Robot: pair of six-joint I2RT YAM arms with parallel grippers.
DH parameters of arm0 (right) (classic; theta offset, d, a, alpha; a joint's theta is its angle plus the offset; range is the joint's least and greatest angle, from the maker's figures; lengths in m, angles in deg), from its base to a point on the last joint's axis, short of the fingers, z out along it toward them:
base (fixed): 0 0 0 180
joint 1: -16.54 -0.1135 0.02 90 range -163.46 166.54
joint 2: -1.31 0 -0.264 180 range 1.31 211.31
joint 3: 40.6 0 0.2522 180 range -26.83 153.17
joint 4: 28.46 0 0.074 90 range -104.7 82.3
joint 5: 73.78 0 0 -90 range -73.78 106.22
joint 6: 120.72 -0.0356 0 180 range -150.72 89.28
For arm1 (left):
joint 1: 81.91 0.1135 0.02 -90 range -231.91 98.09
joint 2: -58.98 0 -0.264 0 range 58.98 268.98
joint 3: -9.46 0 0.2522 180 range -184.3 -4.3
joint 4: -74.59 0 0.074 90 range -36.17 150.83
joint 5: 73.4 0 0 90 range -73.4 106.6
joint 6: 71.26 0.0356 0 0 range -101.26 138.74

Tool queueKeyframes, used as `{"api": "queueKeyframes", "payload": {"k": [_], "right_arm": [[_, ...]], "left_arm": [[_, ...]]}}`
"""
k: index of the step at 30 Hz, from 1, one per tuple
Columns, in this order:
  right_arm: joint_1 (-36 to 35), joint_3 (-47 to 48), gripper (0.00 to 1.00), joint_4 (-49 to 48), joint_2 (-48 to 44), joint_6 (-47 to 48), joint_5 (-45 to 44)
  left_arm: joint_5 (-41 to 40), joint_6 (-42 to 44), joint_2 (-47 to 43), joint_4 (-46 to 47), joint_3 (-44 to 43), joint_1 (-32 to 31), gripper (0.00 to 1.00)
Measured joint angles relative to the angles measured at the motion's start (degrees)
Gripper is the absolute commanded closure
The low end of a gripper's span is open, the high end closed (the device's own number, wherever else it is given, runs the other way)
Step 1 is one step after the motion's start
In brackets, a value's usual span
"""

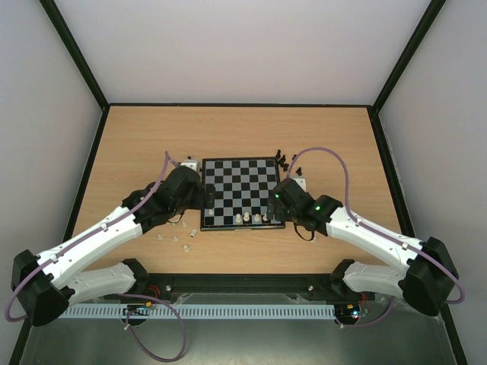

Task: Set up the chess pieces on the board
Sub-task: Pick up the chess piece at the center of the board.

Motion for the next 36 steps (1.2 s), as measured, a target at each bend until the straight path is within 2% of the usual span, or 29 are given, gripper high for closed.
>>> {"api": "queueKeyframes", "payload": {"k": [3,7,11,17,20,25,36], "right_arm": [[0.6,0.4,0.0,1.3,1.9,-1.3,-0.8],[3.0,0.5,0.05,2.1,3.6,-2.4,-0.7],[7.7,0.5,0.11,2.3,3.7,-2.6,0.2],[13.2,0.5,0.13,2.3,3.7,-1.5,2.0],[14.7,0.4,0.12,2.2,3.9,-0.9,3.1],[15.3,-1.7,0.01,0.4,3.6,-0.2,4.0],[15.4,-5.7,0.02,-3.1,1.4,0.0,3.2]], "left_arm": [[0.2,0.0,-1.2,0.0,1.2,0.0,0.01],[1.3,0.4,-2.4,0.0,2.4,0.0,0.01],[2.6,0.9,-2.4,0.4,2.4,0.0,0.01],[4.1,1.3,-2.5,0.8,2.5,0.0,0.01],[4.5,1.3,-2.6,0.9,2.6,0.0,0.01],[4.5,1.3,-2.4,0.9,2.8,0.0,0.01],[4.5,0.8,2.1,1.6,2.9,0.1,0.01]]}}
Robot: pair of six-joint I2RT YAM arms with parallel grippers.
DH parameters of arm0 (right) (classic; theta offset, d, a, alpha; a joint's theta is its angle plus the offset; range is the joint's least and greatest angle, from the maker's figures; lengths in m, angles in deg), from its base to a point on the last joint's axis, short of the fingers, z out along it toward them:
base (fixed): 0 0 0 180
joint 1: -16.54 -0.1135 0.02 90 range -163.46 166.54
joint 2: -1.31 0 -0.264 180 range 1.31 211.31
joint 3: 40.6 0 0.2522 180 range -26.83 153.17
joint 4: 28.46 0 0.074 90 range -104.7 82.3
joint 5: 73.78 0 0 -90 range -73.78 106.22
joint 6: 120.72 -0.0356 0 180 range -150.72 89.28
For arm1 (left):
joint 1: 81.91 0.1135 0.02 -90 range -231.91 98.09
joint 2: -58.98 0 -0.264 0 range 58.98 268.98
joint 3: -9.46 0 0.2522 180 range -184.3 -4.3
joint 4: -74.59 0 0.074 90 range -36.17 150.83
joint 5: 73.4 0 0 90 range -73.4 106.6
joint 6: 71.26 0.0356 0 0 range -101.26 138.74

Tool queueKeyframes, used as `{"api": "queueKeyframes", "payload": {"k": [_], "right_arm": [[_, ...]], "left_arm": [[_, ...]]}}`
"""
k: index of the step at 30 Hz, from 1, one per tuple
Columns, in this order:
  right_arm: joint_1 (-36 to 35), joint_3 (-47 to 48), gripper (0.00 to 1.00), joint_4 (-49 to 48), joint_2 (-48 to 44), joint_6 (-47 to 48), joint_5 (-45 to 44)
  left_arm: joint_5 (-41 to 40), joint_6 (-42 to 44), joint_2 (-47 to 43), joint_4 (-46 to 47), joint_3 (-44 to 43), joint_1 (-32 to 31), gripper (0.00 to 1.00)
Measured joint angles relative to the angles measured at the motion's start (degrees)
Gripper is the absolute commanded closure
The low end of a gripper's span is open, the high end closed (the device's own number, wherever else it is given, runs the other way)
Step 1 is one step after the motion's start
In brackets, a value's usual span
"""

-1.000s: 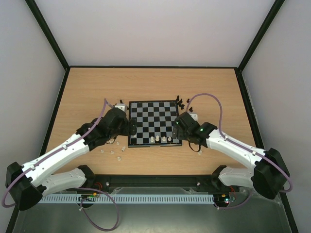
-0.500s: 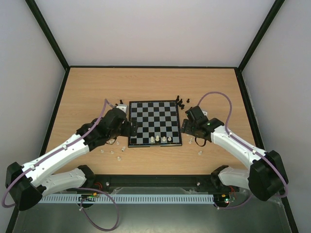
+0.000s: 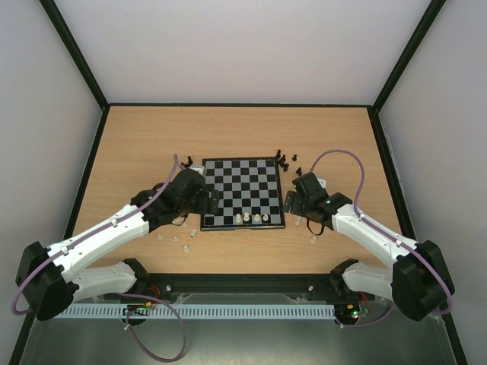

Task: Set up the chess pieces on the board
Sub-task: Pick up the chess piece at the center of the board.

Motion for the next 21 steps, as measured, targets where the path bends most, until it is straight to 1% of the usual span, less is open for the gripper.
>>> {"api": "queueKeyframes", "payload": {"k": [9,21], "right_arm": [[0.0,0.2,0.01,-0.4,0.4,1.2,-0.9],[0.0,2.9,0.02,-0.8,5.9,1.5,-1.2]], "left_arm": [[-0.1,-0.2,2.1,0.5,0.0,0.0,0.01],[-0.7,-0.2,2.0,0.4,-0.1,0.0,0.01]]}}
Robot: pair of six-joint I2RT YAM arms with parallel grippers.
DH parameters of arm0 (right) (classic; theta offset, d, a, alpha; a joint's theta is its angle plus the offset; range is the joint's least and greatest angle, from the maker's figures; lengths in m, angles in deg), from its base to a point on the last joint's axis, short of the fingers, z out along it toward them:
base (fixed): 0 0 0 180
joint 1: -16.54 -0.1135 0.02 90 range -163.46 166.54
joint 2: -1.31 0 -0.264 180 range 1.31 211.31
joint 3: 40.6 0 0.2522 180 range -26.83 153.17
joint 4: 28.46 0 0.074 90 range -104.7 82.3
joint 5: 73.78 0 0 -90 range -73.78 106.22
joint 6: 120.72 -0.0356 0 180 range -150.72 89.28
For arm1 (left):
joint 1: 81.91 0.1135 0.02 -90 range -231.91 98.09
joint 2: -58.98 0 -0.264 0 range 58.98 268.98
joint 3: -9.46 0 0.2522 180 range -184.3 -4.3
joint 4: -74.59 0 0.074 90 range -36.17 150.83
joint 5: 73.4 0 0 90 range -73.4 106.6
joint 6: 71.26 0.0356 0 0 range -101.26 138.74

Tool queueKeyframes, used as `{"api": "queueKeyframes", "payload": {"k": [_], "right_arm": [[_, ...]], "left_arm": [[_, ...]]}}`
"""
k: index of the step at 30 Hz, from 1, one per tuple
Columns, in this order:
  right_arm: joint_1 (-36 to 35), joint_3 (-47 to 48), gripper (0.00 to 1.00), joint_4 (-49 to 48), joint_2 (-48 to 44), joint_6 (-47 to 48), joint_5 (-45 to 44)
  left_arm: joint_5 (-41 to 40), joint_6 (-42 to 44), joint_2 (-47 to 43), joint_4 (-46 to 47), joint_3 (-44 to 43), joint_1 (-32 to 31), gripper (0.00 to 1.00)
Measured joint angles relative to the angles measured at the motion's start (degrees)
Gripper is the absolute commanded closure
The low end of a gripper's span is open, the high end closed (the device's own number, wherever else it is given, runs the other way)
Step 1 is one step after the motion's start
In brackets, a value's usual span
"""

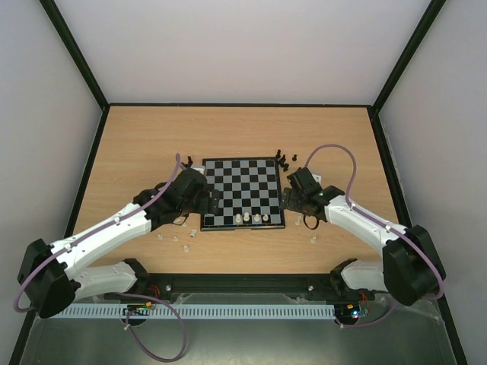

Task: Set up the chess pieces on the board
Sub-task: Pick up the chess piece at the center of the board.

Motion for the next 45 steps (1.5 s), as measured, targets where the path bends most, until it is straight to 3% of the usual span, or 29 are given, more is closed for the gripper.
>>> {"api": "queueKeyframes", "payload": {"k": [6,19,23,31,45], "right_arm": [[0.0,6.2,0.01,1.8,4.6,0.6,0.7],[4.5,9.9,0.33,4.6,10.2,3.9,5.0],[4.6,9.9,0.49,4.6,11.8,4.3,5.2],[6.9,9.9,0.56,4.3,16.9,5.5,5.6],[9.7,10.3,0.81,3.3,19.1,7.8,6.3]], "left_arm": [[0.0,0.0,-1.5,0.0,0.0,0.0,0.01],[1.4,0.4,-3.7,0.0,0.0,0.0,0.01],[1.9,0.5,-3.7,0.0,0.0,0.0,0.01],[2.2,0.6,-4.0,0.0,0.0,0.0,0.01],[2.1,0.6,-4.2,0.0,0.1,0.0,0.01]]}}
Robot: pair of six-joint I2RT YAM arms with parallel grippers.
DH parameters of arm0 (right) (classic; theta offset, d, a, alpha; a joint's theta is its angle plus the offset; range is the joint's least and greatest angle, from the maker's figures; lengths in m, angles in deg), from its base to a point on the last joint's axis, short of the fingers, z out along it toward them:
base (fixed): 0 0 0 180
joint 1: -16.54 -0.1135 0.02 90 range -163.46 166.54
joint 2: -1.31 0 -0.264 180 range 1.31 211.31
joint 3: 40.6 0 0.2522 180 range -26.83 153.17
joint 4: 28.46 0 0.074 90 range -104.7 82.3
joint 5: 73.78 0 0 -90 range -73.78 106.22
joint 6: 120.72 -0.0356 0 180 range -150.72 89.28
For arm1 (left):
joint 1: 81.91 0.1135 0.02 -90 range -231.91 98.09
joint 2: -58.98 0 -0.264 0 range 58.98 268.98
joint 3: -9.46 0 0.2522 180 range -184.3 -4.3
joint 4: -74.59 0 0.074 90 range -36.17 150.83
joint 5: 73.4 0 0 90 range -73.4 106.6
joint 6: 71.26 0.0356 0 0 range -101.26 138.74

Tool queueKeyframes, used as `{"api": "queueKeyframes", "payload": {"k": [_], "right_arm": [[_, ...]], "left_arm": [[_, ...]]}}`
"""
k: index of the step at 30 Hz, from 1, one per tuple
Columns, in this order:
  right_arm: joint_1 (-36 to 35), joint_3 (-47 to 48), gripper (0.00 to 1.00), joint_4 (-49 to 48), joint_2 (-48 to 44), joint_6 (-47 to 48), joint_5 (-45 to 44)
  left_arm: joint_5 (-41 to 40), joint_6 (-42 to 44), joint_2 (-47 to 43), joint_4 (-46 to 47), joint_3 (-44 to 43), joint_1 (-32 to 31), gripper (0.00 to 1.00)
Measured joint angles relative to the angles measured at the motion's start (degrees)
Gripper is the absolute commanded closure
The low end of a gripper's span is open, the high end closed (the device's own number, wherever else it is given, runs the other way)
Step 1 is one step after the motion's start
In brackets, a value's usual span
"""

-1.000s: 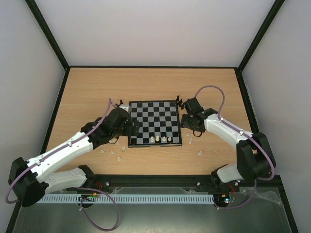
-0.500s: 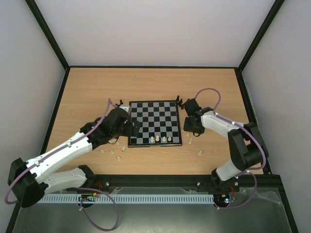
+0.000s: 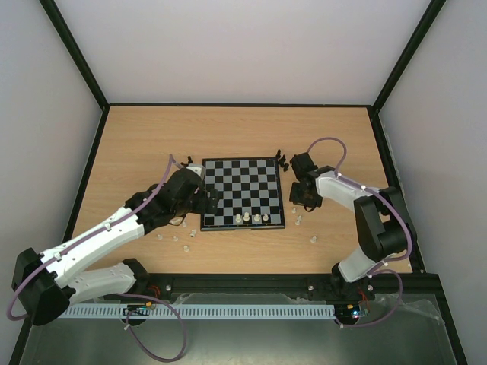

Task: Set up the chess pieces on the board
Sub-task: Pick up the chess piece at the center of the board, then place the chess piece on the chessboard.

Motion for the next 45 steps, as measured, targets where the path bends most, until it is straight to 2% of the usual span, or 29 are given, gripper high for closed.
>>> {"api": "queueKeyframes", "payload": {"k": [12,19,24,28,33,38,45], "right_arm": [[0.0,1.1,0.98,-0.9,0.7,0.3,0.3],[0.0,1.2,0.99,-0.9,0.2,0.3,0.0],[-0.9,1.2,0.98,0.4,-5.0,0.3,-0.1],[-4.0,2.4,0.98,2.9,-10.1,0.3,0.1],[-9.8,5.6,0.98,5.0,-10.7,0.3,1.0],[-15.9,8.8,0.99,6.0,-7.4,0.2,1.1],[-20.6,10.9,0.99,6.2,-0.9,0.0,1.5]], "left_arm": [[0.0,0.0,0.0,0.0,0.0,0.2,0.01],[0.0,0.0,0.0,0.0,0.0,0.2,0.01],[-0.2,0.0,0.0,0.0,0.0,0.2,0.01],[-0.6,-0.2,0.0,0.0,0.0,0.2,0.01],[-1.0,-0.5,-0.1,-0.2,0.0,0.2,0.01],[-1.6,-0.8,-0.3,-0.6,0.0,0.2,0.01],[-1.9,-1.2,-0.3,-1.3,0.0,0.2,0.01]]}}
